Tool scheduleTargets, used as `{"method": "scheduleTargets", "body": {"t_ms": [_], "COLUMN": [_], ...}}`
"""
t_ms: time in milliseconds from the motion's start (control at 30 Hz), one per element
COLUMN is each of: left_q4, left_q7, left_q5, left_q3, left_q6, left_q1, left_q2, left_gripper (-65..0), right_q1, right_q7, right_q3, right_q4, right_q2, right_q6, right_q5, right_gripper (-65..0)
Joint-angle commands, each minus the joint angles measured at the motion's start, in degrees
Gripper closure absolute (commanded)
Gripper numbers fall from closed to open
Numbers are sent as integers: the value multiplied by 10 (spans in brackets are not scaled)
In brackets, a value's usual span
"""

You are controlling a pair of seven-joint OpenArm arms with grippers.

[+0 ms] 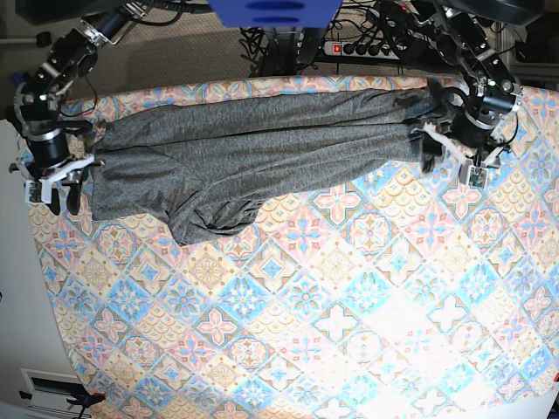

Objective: Layout the t-shirt on the table in an organized manner, then fold the t-shirt properly
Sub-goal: 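Release the folded shirt and lift both grippers away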

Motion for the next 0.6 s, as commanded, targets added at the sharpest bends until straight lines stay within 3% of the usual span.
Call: {"method": "scheduleTargets", "body": {"t_ms": [0,100,300,567], "left_q4": [9,9,-12,-85], "left_q7": [-9,-9,-9,-12], "left_q5": [-27,-48,8,94], "left_q3": [14,74,177,192], "left_q6": [1,1,1,1], "left_q1": [-1,2,2,-2], "left_q2": [-5,-6,-3,-4], "left_gripper": [-424,-424,-424,-424], "right_q1": [4,4,6,112], "right_q7": [14,14,14,14], "right_q3": [-18,-75,-155,-235], "right_q4": [11,10,-21,-85], "right_q2": [8,8,9,17], "right_q6": [4,4,4,4], "right_q5": [9,9,9,7], "right_gripper": [-214,-215,-215,-217]}}
